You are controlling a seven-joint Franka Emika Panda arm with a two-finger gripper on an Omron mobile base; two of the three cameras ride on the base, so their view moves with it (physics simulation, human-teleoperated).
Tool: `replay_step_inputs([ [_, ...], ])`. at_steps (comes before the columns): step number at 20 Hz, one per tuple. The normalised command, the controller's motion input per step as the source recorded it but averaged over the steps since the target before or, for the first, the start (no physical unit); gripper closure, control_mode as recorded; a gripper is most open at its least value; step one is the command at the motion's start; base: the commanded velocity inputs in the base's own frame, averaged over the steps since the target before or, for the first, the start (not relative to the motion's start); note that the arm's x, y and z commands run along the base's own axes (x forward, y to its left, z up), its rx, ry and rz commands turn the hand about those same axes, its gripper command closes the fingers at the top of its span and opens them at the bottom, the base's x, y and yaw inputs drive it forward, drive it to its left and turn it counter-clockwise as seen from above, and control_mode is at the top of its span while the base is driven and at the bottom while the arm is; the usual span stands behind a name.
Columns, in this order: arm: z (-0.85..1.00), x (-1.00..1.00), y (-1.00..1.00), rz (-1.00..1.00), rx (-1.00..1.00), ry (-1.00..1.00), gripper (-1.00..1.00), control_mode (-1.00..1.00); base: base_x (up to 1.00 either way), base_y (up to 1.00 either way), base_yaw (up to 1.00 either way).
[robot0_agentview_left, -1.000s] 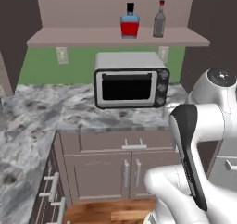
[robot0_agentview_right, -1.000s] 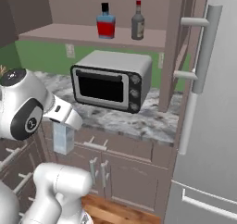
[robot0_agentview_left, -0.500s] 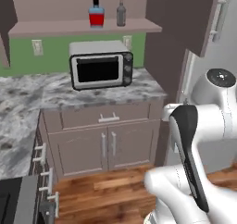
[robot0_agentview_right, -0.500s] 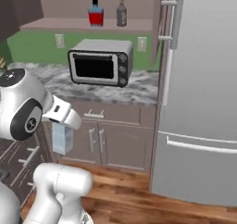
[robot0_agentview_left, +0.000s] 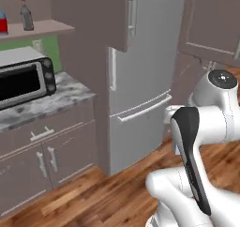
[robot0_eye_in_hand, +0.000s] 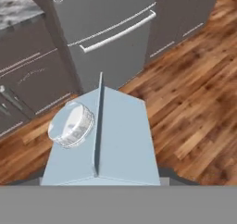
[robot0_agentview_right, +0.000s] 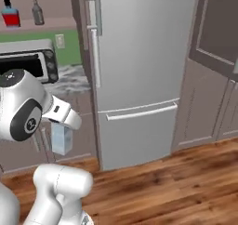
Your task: Sort all alcoholic drinks to one cabinet, and non-alcoholic drinks to the other.
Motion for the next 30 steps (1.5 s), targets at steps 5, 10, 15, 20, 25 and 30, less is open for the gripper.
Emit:
replay_step_inputs([
  [5, 0.0, 0.0, 0.0, 0.0, 0.0, 0.0, 1.0, 1.0, -0.22, -0.67, -0.67],
  [10, 0.0, 0.0, 0.0, 0.0, 0.0, 0.0, 1.0, 1.0, -0.07, -0.9, -0.63],
  [15, 0.0, 0.0, 0.0, 0.0, 0.0, 0.0, 1.0, 1.0, 0.0, -0.88, -0.58],
  [20, 0.0, 0.0, 0.0, 0.0, 0.0, 0.0, 1.0, 1.0, 0.26, -0.79, -0.49],
  [25, 0.0, 0.0, 0.0, 0.0, 0.0, 0.0, 1.0, 1.0, 0.84, -0.5, -0.33],
  [30, 0.0, 0.0, 0.0, 0.0, 0.0, 0.0, 1.0, 1.0, 1.0, -0.18, -0.08],
])
